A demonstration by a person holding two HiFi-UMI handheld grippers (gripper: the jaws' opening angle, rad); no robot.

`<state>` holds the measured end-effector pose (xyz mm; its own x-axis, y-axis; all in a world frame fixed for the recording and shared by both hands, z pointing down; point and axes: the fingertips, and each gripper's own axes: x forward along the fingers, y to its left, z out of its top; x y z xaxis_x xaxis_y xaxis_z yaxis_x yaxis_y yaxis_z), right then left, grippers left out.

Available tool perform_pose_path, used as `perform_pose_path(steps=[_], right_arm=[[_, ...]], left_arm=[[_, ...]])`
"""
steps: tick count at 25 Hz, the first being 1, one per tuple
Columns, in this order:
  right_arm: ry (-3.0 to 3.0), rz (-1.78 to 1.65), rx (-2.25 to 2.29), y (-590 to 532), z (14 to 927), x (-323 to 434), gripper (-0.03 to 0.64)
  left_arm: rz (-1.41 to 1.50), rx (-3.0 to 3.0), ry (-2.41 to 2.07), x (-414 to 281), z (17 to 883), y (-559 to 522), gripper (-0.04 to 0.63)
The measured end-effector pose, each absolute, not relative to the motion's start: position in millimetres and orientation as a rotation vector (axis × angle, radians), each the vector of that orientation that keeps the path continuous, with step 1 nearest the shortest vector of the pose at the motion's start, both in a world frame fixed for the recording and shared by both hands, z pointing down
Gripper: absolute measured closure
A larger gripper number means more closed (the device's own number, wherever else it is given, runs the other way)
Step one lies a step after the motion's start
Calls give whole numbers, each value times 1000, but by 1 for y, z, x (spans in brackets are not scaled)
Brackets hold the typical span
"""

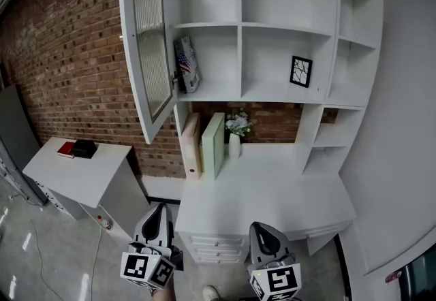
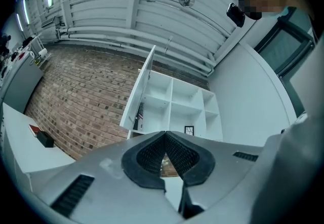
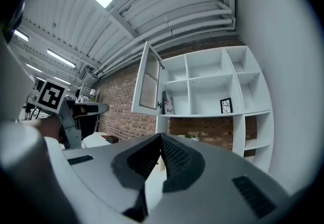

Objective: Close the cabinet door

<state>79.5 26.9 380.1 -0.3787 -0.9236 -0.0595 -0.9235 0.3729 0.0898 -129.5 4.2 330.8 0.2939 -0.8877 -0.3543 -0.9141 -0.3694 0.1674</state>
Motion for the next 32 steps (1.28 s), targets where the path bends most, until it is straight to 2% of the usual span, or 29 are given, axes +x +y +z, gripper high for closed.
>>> perform_pose_path(steps=[11, 22, 23, 25, 26, 32], right_arm=[[-2548, -226, 1797, -110, 371, 37, 615], [-2488, -140, 1789, -162, 400, 17, 615], [-2489, -139, 1783, -165, 401, 15, 615], [-2495, -145, 1773, -171, 401, 12, 615], [-2501, -153, 1770, -174, 400, 11, 615], [-2511, -167, 1786, -184, 391, 16, 615]], left_arm=[[513, -2408, 1764, -186, 315, -142, 580], [637, -2344, 1736, -214, 298, -185, 575], [632, -2345, 1734, -215, 298, -188, 564], [621, -2343, 1732, -216, 298, -195, 475], [628, -2340, 1725, -216, 296, -197, 459], [567, -2312, 1767, -224, 297, -208, 456]])
